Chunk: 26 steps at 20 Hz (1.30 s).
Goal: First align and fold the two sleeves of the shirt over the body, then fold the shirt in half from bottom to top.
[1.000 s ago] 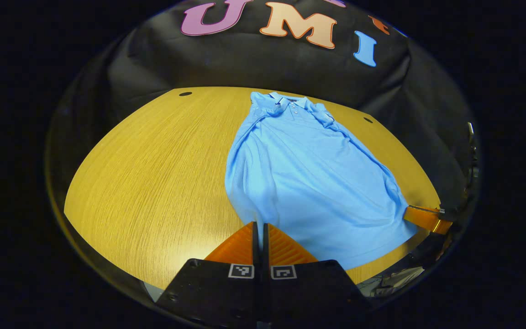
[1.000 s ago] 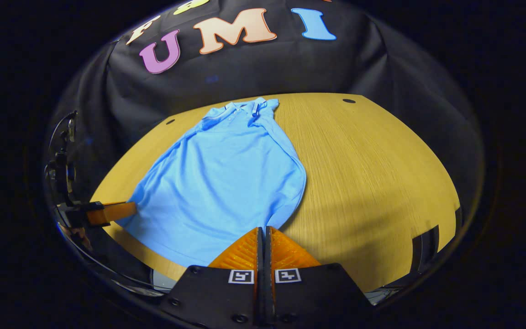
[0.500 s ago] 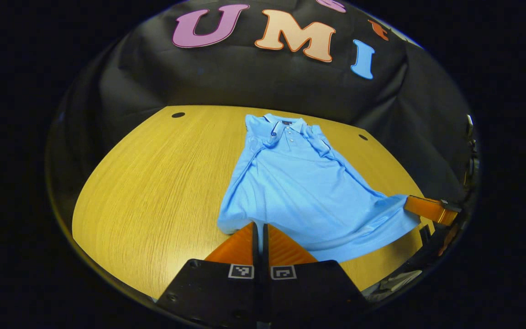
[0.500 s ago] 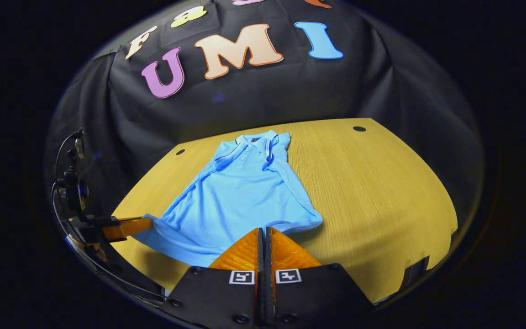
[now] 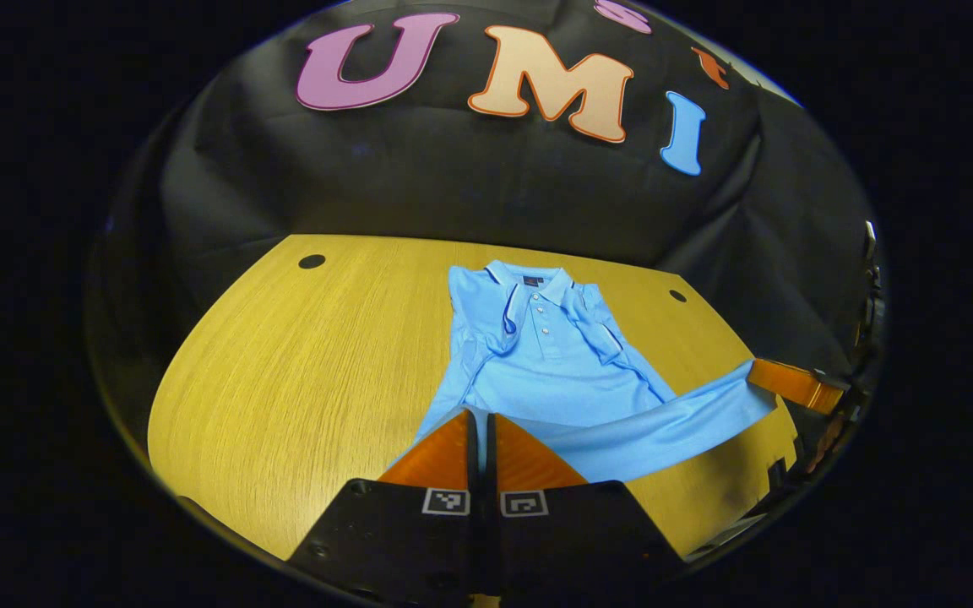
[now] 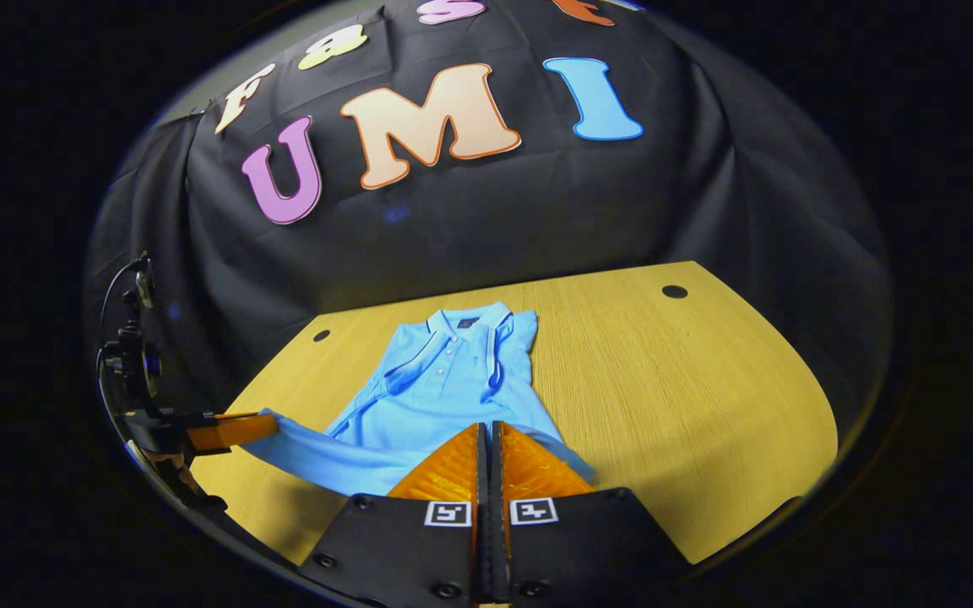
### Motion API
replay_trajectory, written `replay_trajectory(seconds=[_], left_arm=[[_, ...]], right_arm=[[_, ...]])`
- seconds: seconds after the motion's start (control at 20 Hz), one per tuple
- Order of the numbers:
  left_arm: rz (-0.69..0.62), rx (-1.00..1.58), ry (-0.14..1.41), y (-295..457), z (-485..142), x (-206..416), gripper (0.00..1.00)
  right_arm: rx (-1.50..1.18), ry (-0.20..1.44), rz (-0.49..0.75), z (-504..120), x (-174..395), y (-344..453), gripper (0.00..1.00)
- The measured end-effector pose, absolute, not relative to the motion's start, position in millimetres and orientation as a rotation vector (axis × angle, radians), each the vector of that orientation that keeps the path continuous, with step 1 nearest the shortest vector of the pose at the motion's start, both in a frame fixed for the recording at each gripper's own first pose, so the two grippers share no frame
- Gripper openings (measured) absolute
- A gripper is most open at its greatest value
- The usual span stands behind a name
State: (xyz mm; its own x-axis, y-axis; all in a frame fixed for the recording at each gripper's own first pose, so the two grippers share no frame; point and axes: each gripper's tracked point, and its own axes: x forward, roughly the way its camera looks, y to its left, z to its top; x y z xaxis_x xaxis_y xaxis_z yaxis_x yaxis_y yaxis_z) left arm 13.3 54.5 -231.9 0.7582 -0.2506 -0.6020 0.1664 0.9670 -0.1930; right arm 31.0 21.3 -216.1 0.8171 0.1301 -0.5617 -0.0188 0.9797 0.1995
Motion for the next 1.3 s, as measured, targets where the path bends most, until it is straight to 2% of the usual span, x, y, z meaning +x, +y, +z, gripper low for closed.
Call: replay_trajectory(seconds=[0.4,0.7,1.0,1.3], left_arm=[[-0.245,-0.136,0.624,49,-222,120,0.00],[-0.251,-0.161,0.617,51,-231,203,0.00],[-0.285,-0.127,0.597,46,-254,269,0.00],[-0.298,-0.100,0.615,37,-301,298,0.00]], right_arm=[[0.182,0.540,0.063,-205,135,23,0.02],[0.169,0.518,0.034,-221,212,26,0.02],[0.169,0.535,-0.041,-267,275,13,0.02],[0.162,0.582,-0.115,-319,300,6,0.02]])
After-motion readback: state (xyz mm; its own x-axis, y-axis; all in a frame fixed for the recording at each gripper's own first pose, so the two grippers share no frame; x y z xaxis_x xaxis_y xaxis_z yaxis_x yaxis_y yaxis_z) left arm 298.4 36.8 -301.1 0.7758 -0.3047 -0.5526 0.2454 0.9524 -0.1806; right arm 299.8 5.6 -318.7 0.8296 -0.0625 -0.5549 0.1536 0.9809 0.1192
